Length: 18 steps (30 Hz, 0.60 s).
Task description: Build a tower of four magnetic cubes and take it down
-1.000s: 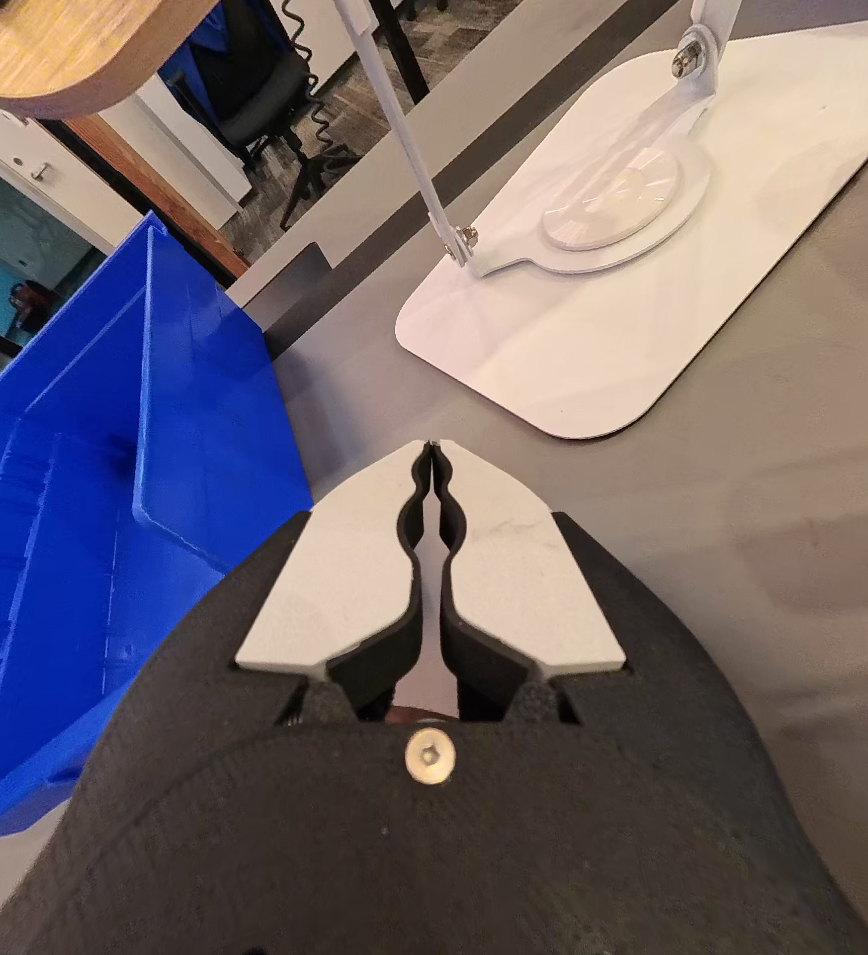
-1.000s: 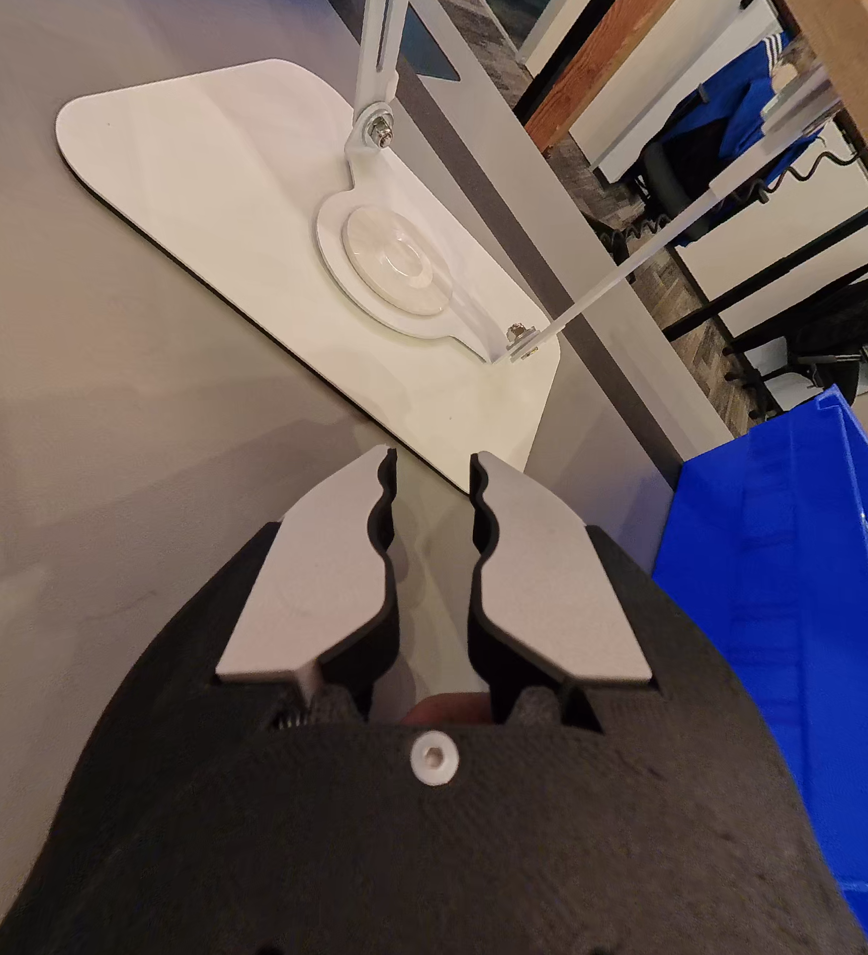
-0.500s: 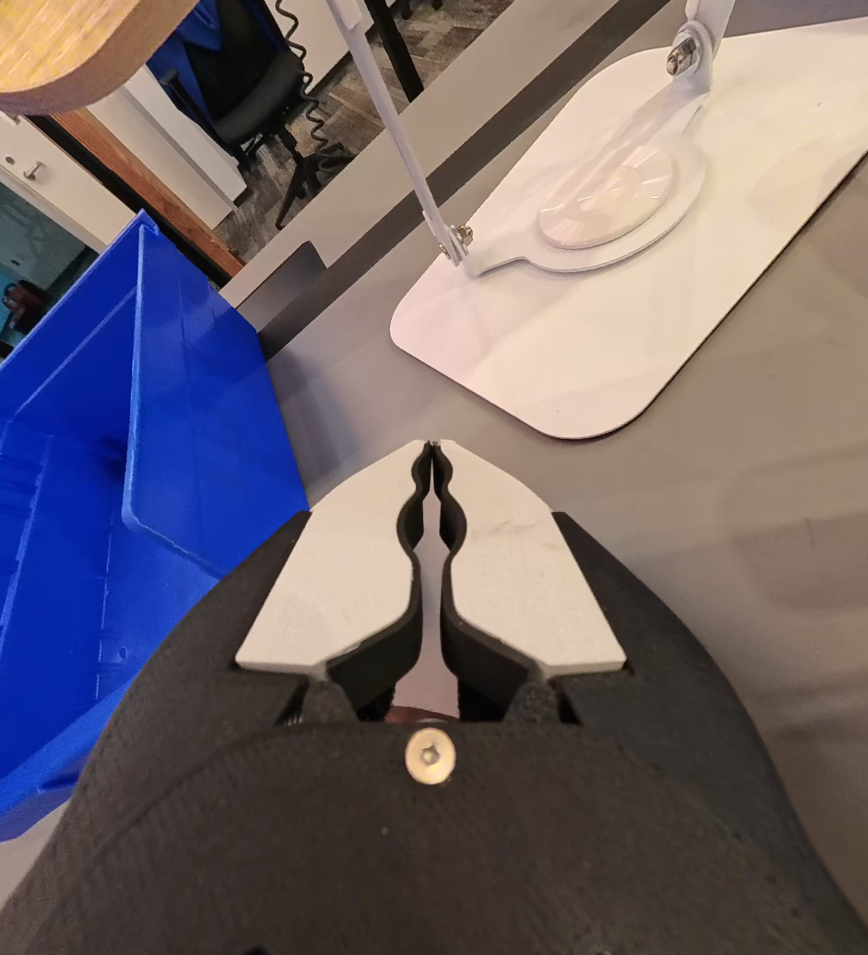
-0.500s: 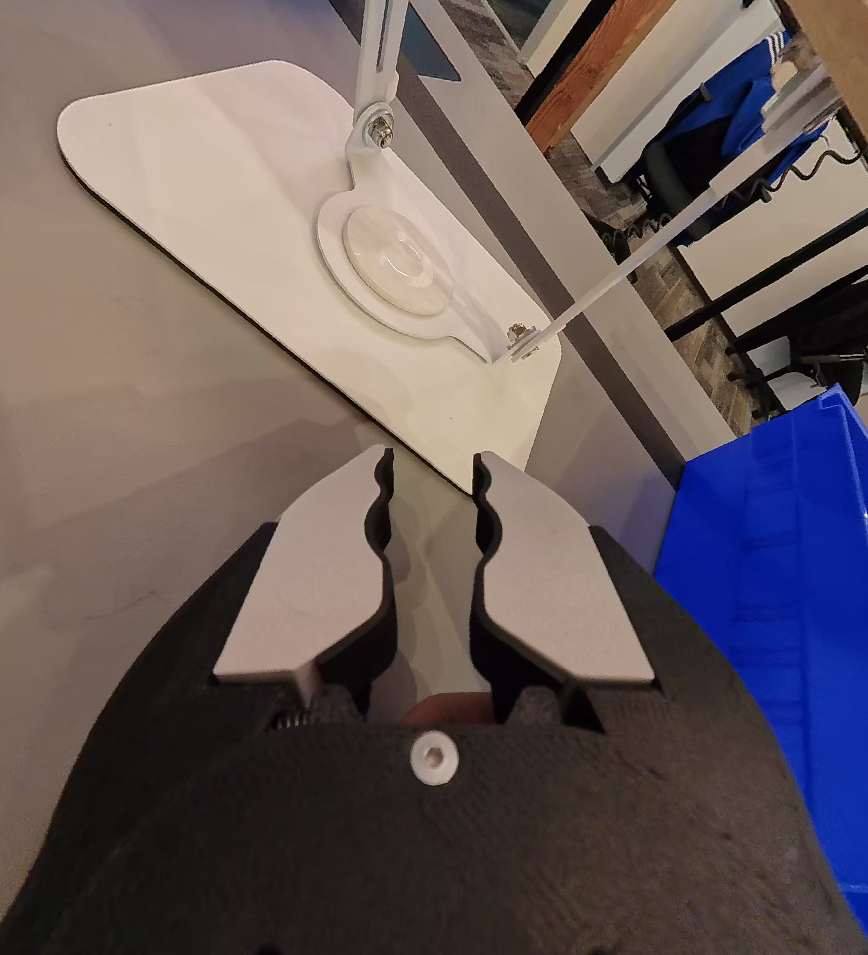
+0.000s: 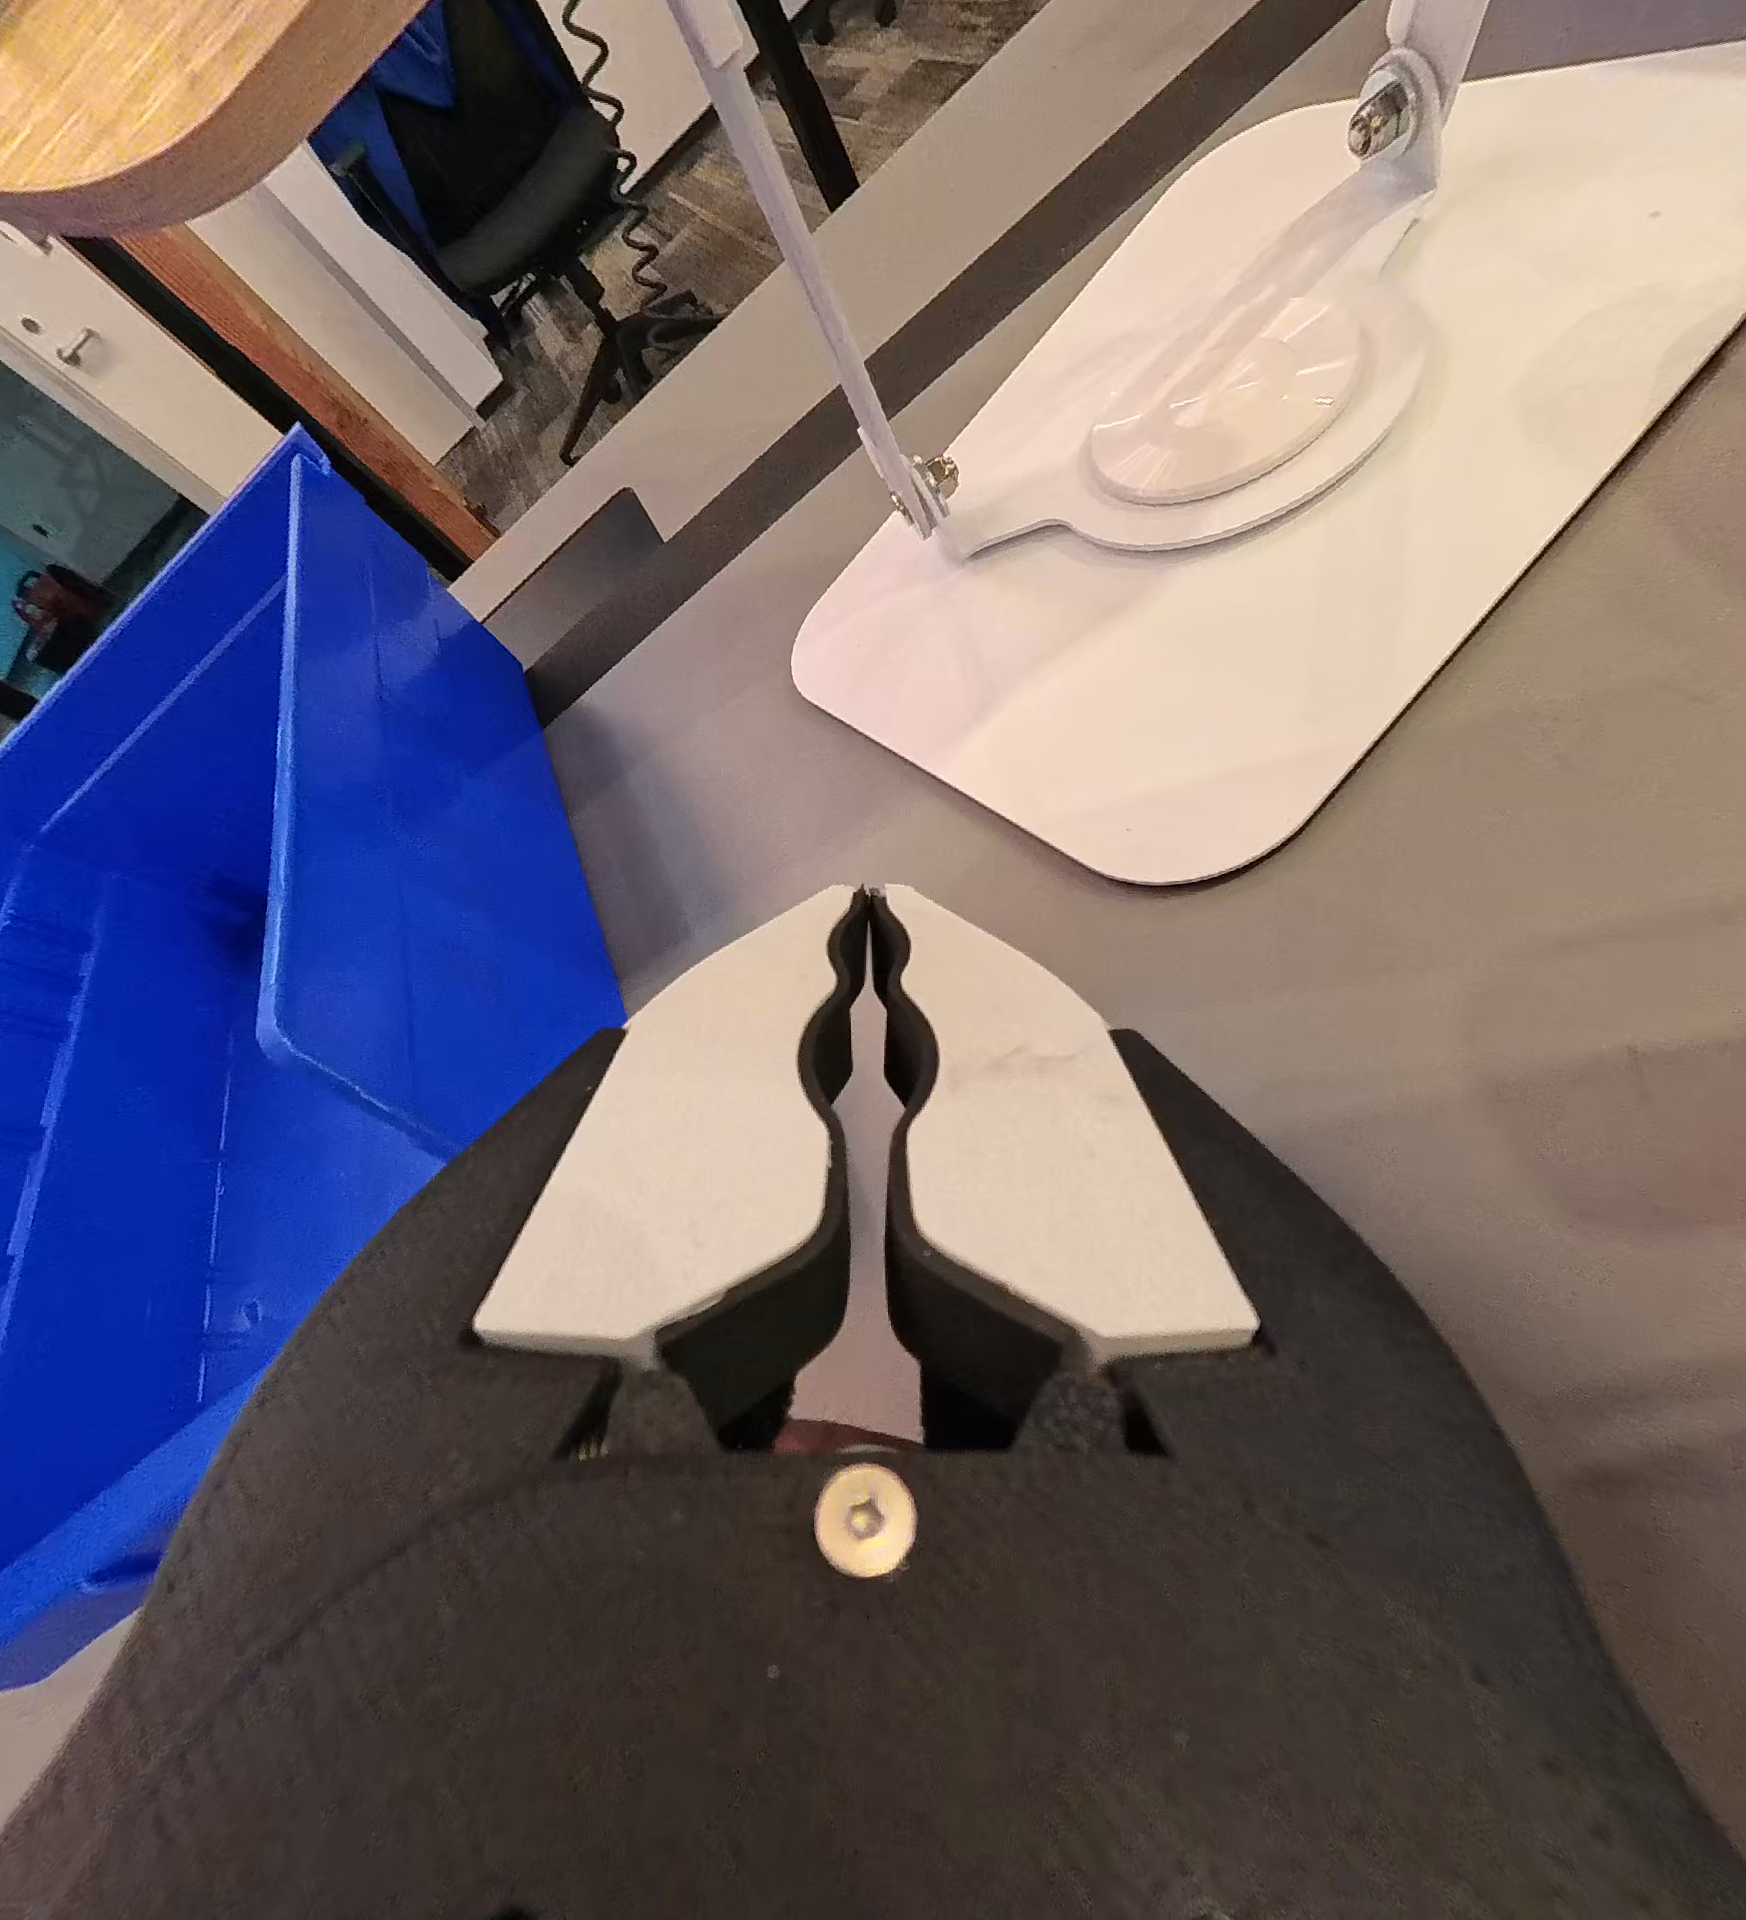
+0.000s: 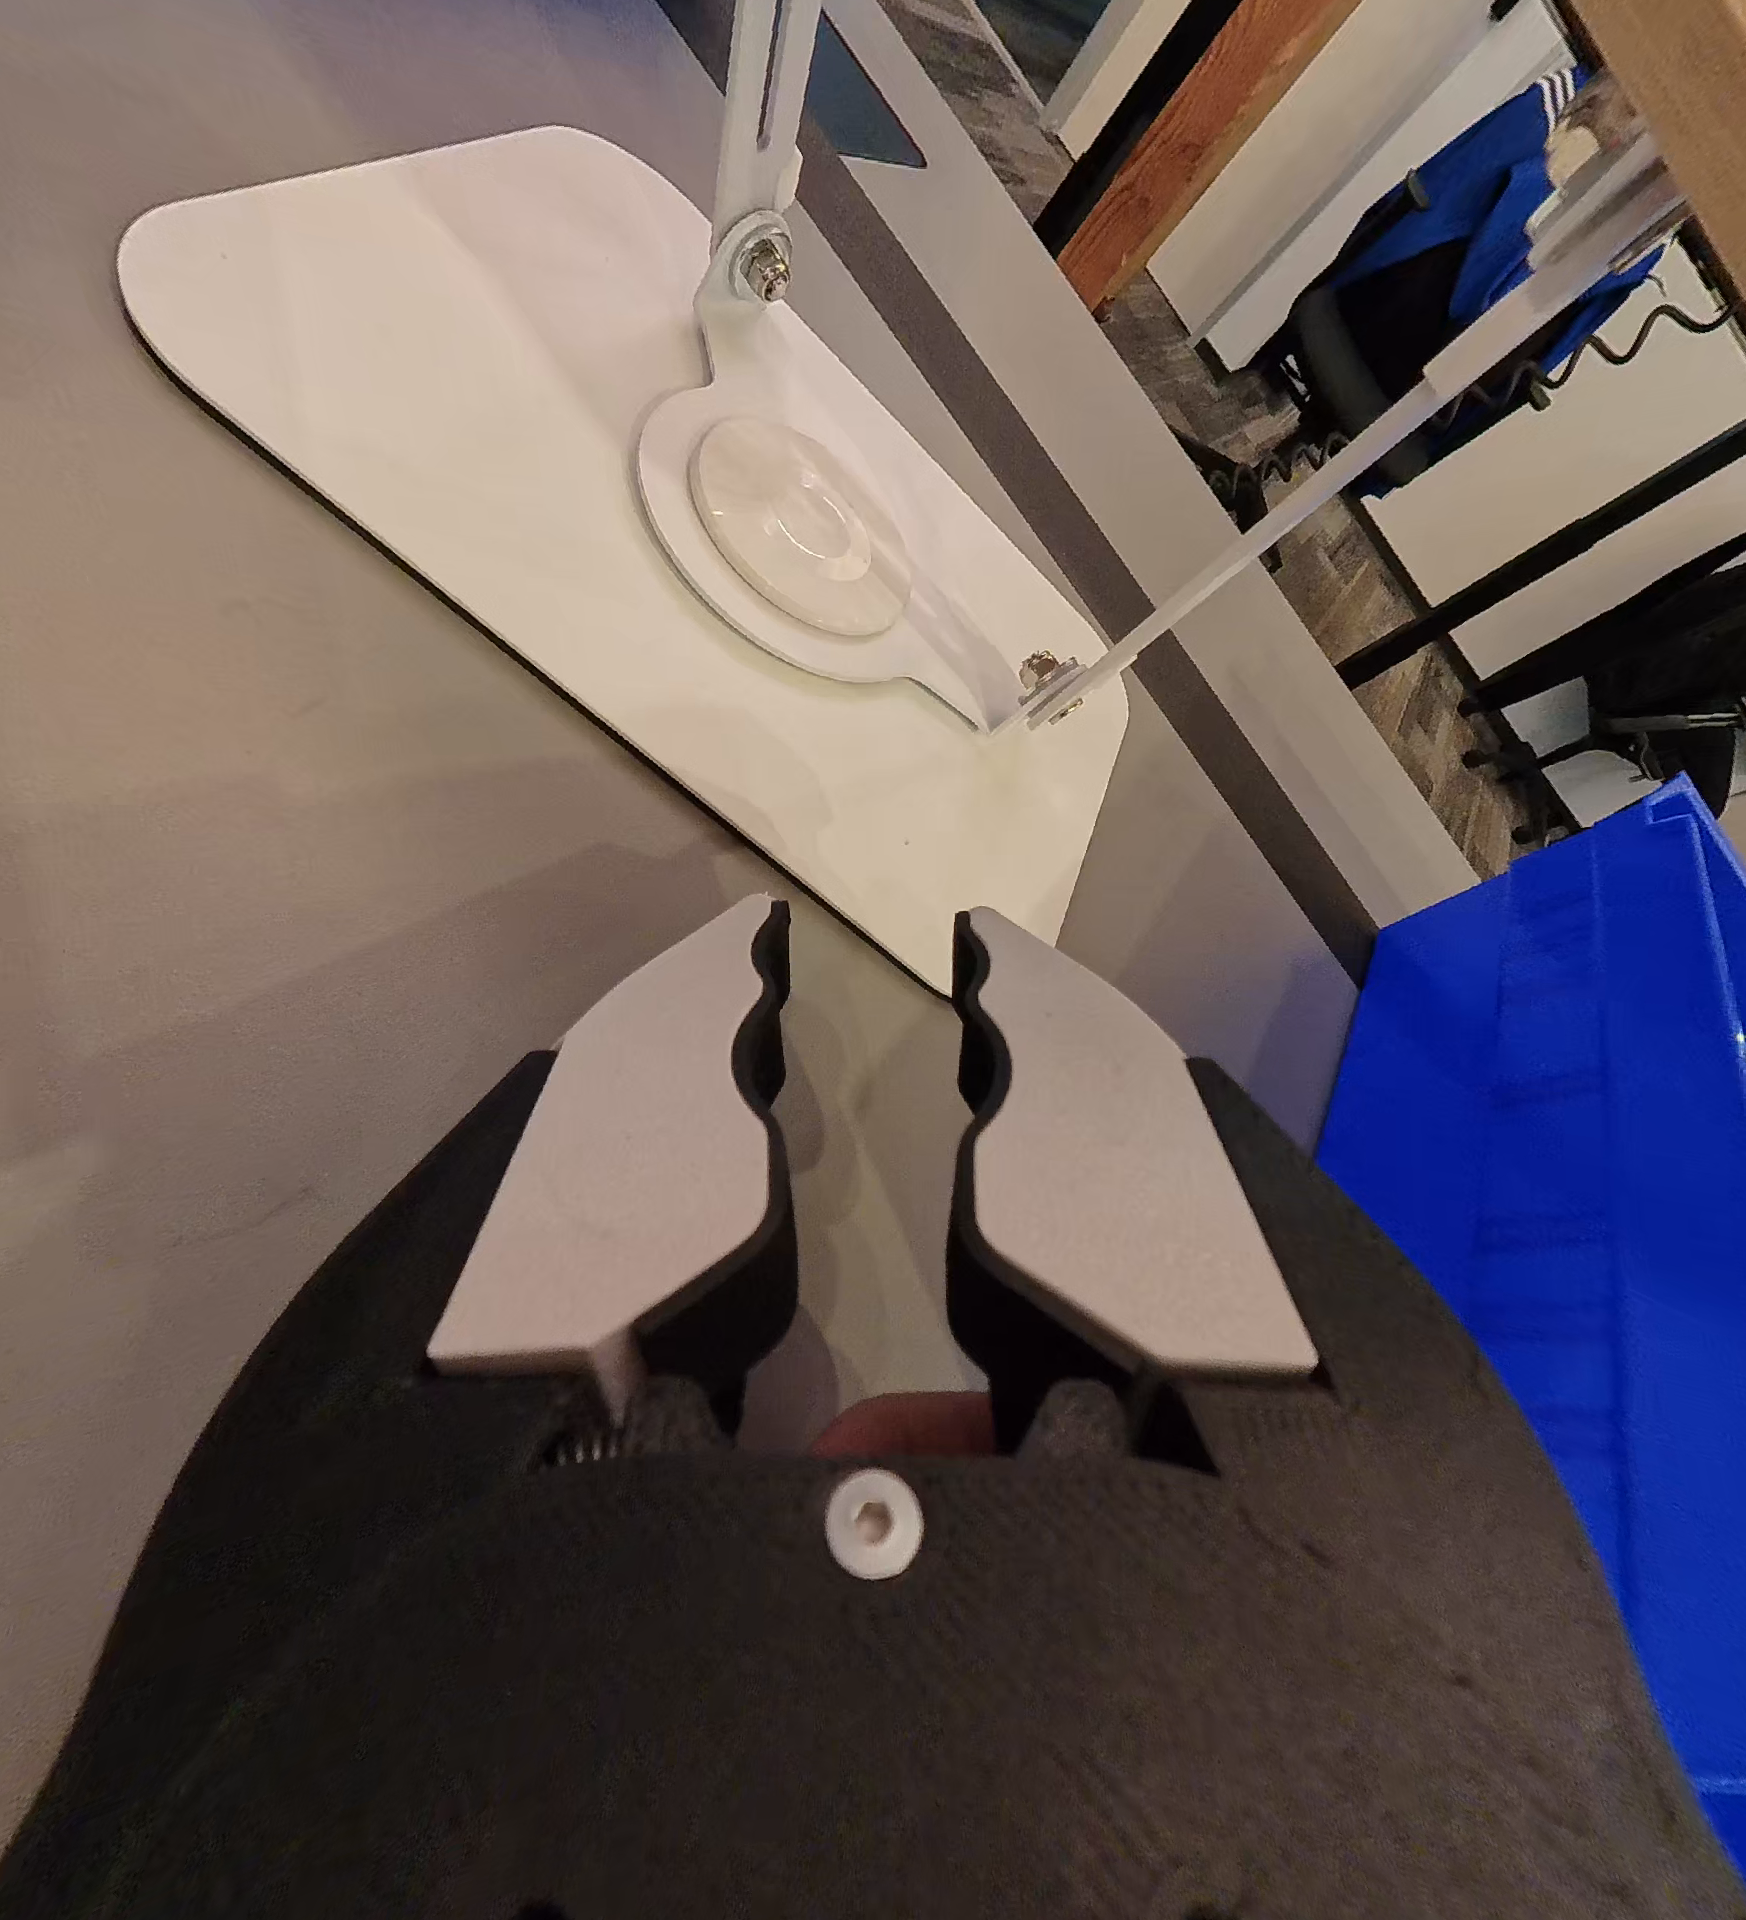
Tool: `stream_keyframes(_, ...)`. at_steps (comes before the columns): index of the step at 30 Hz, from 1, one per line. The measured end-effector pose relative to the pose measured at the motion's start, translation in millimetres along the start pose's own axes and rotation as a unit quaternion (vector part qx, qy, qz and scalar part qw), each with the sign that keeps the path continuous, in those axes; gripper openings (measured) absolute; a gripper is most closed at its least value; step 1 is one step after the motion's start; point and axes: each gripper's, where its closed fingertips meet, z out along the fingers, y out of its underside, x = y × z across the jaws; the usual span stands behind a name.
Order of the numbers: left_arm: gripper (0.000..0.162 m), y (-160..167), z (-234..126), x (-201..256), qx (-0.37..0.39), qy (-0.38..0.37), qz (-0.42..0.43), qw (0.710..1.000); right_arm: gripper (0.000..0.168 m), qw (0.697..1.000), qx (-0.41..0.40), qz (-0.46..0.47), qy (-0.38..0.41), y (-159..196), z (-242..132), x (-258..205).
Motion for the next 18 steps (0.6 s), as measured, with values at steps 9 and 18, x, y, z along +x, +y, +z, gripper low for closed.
stream_keyframes(9, 0.0, -1, 0, 1, 0.002, 0.002, 0.001, 1.0, 0.03, 1.0, 0.0, -0.001, 0.003, 0, 0, 1)
stream_keyframes(18, 0.001, -1, 0, 3, 0.002, 0.005, 0.003, 1.0, 0.014, 0.998, 0.008, 0.027, 0.05, -2, -4, 19)
